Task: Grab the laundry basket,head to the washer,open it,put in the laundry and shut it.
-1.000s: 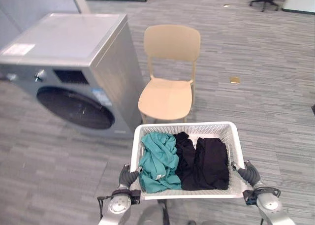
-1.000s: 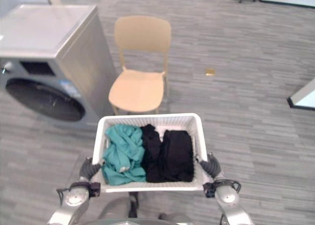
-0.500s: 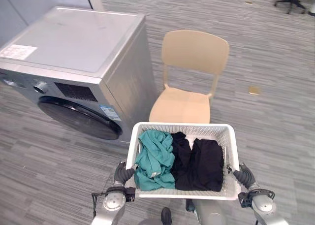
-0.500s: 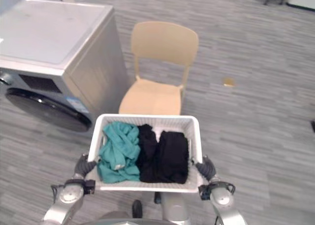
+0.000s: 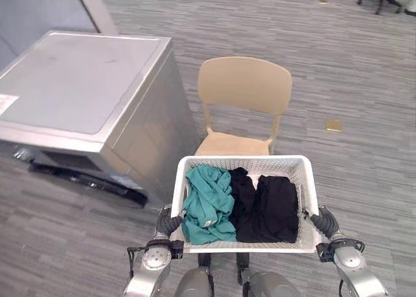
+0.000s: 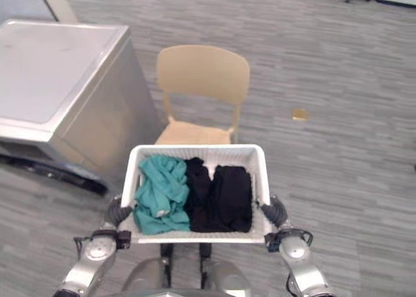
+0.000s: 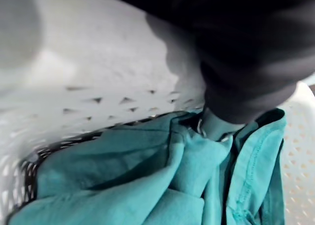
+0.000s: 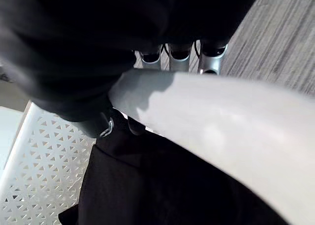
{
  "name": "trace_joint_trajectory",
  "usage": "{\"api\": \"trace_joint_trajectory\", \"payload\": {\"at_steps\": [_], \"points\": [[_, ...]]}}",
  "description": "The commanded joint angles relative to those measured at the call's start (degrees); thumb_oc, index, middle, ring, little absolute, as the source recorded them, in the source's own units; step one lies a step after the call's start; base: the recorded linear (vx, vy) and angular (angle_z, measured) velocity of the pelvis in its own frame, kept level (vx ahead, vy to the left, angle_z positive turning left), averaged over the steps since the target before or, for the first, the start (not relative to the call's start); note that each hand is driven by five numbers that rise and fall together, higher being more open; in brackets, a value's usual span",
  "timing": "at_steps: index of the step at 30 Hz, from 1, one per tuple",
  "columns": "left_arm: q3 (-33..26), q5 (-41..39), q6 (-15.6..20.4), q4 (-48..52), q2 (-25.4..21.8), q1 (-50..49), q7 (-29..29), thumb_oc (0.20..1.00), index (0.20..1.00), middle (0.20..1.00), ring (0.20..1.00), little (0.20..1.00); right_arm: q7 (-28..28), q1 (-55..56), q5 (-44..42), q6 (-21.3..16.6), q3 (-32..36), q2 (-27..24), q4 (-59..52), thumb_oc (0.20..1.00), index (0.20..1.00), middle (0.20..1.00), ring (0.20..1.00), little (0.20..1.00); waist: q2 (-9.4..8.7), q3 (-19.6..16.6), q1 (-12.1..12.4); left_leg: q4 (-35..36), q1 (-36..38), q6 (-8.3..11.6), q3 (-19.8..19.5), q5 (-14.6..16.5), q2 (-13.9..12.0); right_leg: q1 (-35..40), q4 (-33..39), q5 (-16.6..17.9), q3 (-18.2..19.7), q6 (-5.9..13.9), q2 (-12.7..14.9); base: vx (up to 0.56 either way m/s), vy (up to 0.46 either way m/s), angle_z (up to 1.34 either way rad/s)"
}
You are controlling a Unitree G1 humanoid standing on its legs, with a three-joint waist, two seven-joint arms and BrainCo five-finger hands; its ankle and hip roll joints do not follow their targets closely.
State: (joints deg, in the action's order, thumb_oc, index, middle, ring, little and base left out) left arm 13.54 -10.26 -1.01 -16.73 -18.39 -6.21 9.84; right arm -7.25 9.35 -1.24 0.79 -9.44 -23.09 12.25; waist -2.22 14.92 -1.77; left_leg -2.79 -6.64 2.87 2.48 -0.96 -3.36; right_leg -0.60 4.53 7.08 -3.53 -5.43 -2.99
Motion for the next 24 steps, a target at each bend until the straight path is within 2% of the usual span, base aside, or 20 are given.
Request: {"api": "trace_joint_trajectory", "payload": {"at_steps": [1,6,8,14,15,16,17,19,20,24], "points": [[-1.0,0.6,4.7,3.9,-1.6,0.0,-0.9,0.200,0.200,0.200,0.200,0.200,-0.8,-3.4,-2.6,-4.4,2.4,-1.8,-2.2,0.200,0.200,0.200,0.200,0.200,2.61,-3.3,-0.2,2.2,1.9,0.48,1.2,-0.7,0.5,1.8,-6.3,-12.1,-0.3,10.47,5.8,0.11,0.226,-0.16],[0.1,1.8,5.2,0.9,-1.8,3.6,1.2,0.200,0.200,0.200,0.200,0.200,-2.6,-7.4,-1.6,-4.2,0.1,-1.0,-0.1,0.200,0.200,0.200,0.200,0.200,3.24,-3.0,-0.2,2.4,1.9,-0.53,2.8,0.5,1.8,-0.1,-6.8,-11.3,1.3,11.78,7.7,-0.01,0.167,-0.10],[1.4,1.7,5.5,-2.2,-1.7,8.6,3.5,0.200,0.200,0.200,0.200,0.200,-4.1,-12.1,-2.0,-3.9,-2.8,0.2,2.9,0.200,0.200,0.200,0.200,0.200,2.99,-1.3,0.0,1.2,-1.2,-1.20,4.3,1.2,2.4,-4.2,-7.6,-9.9,2.7,12.66,8.8,-0.23,0.172,-0.21],[4.3,-0.3,6.9,-11.1,0.6,19.9,8.0,0.200,0.200,0.200,0.200,0.200,-7.2,-24.1,-3.3,-3.9,-9.0,3.8,11.2,0.200,0.200,0.200,0.200,0.200,2.38,1.0,0.8,-0.8,-8.8,-1.89,6.5,1.5,3.3,-12.7,-8.8,-7.1,4.0,13.33,9.7,-0.19,0.083,-0.19],[6.4,-0.8,7.5,-16.4,1.7,26.4,10.4,0.200,0.200,0.200,0.200,0.200,-9.1,-30.0,-2.6,-3.9,-11.8,5.0,14.7,0.200,0.200,0.200,0.200,0.200,2.15,2.2,0.8,-1.6,-11.3,-1.94,7.0,1.2,3.6,-15.1,-9.2,-6.4,3.9,13.48,10.2,-0.10,0.041,-0.13],[6.4,-0.8,7.5,-16.4,1.7,26.5,10.4,0.200,0.200,0.200,0.200,0.200,-9.1,-30.0,-2.6,-3.9,-11.8,5.0,14.8,0.200,0.200,0.200,0.200,0.200,2.15,2.2,0.8,-1.6,-11.4,-1.94,7.0,1.2,3.6,-15.2,-9.3,-6.4,3.9,13.48,10.2,-0.17,0.069,-0.04],[8.5,-0.7,7.7,-21.9,2.0,34.3,12.8,0.200,0.200,0.200,0.200,0.200,-11.2,-36.2,-2.7,-4.0,-13.8,5.3,18.2,0.200,0.200,0.200,0.200,0.200,2.09,3.5,0.9,-1.9,-13.5,-1.75,7.1,0.6,3.8,-17.3,-9.4,-5.9,3.6,13.45,10.5,-0.10,0.037,0.00],[10.4,-0.6,8.0,-26.7,1.5,42.1,14.8,0.200,0.200,0.200,0.200,0.200,-12.5,-41.9,-3.1,-4.0,-15.6,5.5,21.4,0.200,0.200,0.200,0.200,0.200,2.09,4.8,0.7,-1.9,-14.8,-1.45,7.3,-0.1,3.8,-18.7,-9.6,-5.5,3.2,13.54,10.9,-0.08,0.034,0.04],[10.4,-0.6,8.0,-26.7,1.5,42.1,14.8,0.200,0.200,0.200,0.200,0.200,-12.5,-41.9,-3.1,-4.0,-15.6,5.5,21.4,0.200,0.200,0.200,0.200,0.200,2.09,4.8,0.7,-1.9,-14.8,-1.45,7.3,-0.1,3.8,-18.7,-9.6,-5.5,3.2,13.54,10.9,-0.05,0.016,0.04],[13.1,-1.5,8.2,-34.1,1.2,54.1,16.5,0.200,0.200,0.200,0.200,0.200,-15.3,-51.8,-4.2,-4.2,-17.8,6.4,27.6,0.200,0.200,0.200,0.200,0.200,2.02,7.2,0.3,-2.0,-17.1,-0.95,7.7,-1.3,3.6,-20.9,-9.5,-4.7,2.5,14.07,11.4,-0.04,0.011,-0.01]]}}
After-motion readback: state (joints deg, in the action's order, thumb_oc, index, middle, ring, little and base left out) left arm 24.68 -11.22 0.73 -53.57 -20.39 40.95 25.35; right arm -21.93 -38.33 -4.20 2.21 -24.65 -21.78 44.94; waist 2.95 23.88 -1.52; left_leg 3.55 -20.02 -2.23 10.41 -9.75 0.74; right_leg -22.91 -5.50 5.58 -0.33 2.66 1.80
